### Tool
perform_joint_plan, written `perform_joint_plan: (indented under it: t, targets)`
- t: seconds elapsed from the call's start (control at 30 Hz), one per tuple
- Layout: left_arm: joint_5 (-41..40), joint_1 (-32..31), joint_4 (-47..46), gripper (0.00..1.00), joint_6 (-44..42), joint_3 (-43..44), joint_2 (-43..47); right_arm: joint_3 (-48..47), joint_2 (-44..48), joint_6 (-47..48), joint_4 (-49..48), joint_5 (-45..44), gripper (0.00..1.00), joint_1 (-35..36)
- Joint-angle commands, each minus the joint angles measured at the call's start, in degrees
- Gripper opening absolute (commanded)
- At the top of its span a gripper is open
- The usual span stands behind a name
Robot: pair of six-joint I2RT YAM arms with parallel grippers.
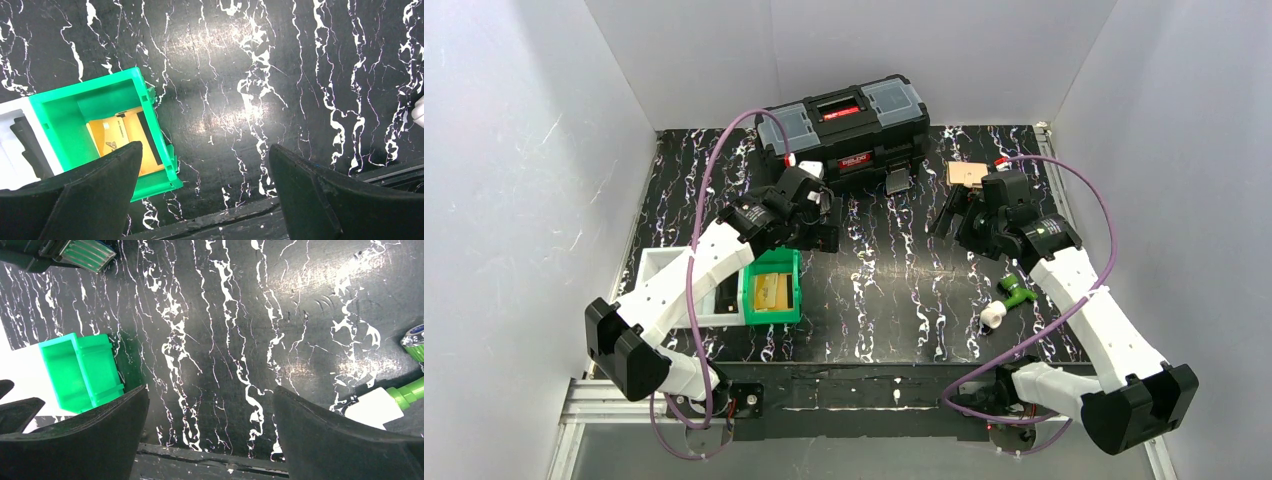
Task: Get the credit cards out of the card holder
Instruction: Move the card holder to the center of the board.
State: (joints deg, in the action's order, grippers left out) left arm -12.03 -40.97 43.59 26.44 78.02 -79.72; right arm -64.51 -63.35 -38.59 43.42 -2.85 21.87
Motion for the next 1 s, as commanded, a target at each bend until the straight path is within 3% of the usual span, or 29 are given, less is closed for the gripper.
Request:
perform_joint_plan:
  t: [0.0,0.27,0.43,0.53,0.7,0.97]
  targets:
    - [-3.0,0.4,1.6,0.98,-0.3,2.7,2.4,-3.1,-0.1,1.2,-0.2,-2.8,1.00,0.0]
    - [-11.9,0.4,9.6,0.98,1.9,7.3,0.0,-4.0,-1.8,-0.2,-1.0,-3.1,1.00,-0.1]
    - [-9.1,0.8,9.1,0.98,0.9,5.4,1.3,-5.5,-4.0,-0.3,-1.3,-4.3,1.00,-1.1]
    - [-5.0,2.1,6.8,0.98,0.7,3.2,3.2,-6.4,-6.7,-0.6,-3.0,-1.4,1.00,-5.3]
    - [-3.2,4.3,9.7,0.98,-0.3,4.0,3.1,-13.4,-19.4,-0.3,-5.4,0.9,1.00,-13.7]
    - [-1.4,5.4,11.9,0.98,-1.1,1.6,8.8,-37.1,-43.4,7.7,-5.3,-4.7,0.76,-16.9]
